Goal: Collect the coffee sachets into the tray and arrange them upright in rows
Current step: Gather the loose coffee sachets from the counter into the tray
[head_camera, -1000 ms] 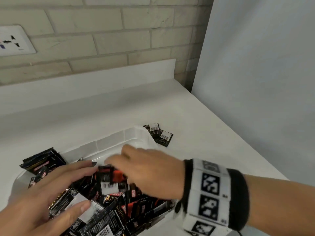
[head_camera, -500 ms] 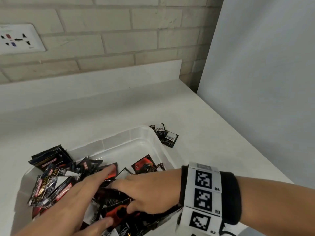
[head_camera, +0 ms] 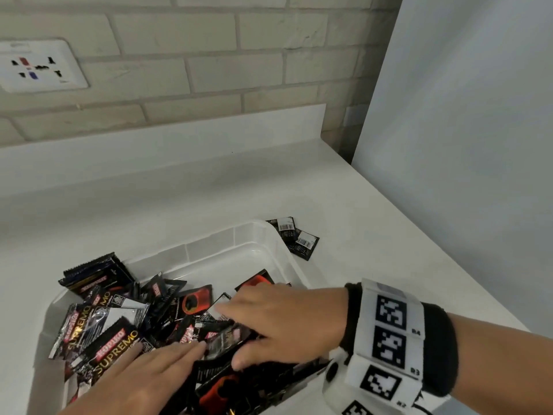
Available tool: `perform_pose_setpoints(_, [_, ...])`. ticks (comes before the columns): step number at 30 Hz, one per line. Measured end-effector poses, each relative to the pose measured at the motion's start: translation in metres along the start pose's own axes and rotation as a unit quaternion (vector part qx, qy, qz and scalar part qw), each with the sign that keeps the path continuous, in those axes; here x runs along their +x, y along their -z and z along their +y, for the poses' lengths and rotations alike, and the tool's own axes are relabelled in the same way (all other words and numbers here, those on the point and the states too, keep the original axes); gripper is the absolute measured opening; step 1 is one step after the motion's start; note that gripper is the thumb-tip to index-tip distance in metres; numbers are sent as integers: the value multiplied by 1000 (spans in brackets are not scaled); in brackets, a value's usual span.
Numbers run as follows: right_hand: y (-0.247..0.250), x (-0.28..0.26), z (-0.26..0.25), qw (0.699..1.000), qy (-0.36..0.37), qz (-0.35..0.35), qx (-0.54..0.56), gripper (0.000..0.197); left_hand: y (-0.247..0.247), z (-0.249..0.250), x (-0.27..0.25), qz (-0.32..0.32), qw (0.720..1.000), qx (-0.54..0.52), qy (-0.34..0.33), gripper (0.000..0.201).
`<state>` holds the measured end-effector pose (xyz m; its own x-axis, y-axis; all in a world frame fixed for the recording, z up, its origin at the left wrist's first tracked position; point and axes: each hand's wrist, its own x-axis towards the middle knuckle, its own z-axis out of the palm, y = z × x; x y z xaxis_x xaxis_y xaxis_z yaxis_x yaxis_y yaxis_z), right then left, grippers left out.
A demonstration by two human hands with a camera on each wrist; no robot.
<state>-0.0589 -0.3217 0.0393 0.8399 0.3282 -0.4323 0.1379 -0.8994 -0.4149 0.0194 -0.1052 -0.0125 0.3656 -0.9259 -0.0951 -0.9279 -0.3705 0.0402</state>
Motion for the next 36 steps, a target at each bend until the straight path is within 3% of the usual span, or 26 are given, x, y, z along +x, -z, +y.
perform_pose_setpoints(1, [3,-1,2,1000,0,10,23,51,-2,1,3,-50,999,-10,-16,57])
perform_pose_setpoints(6, [-3,1,3,999,31,11,29,33,9,-7,12,15,998,-22,-55,50])
perform_pose_setpoints(13, [1,7,5,990,50,101,78,34,28,-8,-2,72,996,-46,-5,42])
perform_pose_setpoints(15, [6,4,6,990,49,107,72,40,26,-13,0,74,996,-40,42,75])
perform_pose_setpoints(16, [10,1,7,991,45,110,62,42,27,-13,0,72,996,-41,45,81])
perform_pose_setpoints(18, [21,-5,17,992,20,120,44,44,29,-12,-5,99,995,-27,11,49])
perform_pose_setpoints(19, [26,-8,24,990,-4,132,43,44,29,-14,-5,117,993,-15,11,44])
perform_pose_setpoints(21, [40,-12,46,982,-58,171,55,40,25,-12,-4,101,995,-11,24,48])
perform_pose_setpoints(24, [58,-9,89,962,-160,207,75,31,13,-15,-5,81,995,11,62,81])
perform_pose_setpoints(28, [61,11,130,950,-248,185,44,33,13,-12,-5,113,990,17,78,48])
perform_pose_setpoints(30, [56,25,134,955,-250,153,35,35,22,-12,-4,95,991,-4,97,60])
perform_pose_setpoints(32, [53,39,132,964,-231,131,31,36,27,-16,-7,113,990,-9,87,58])
perform_pose_setpoints(36, [49,56,126,971,-211,110,35,38,27,-39,-21,87,993,-11,76,64])
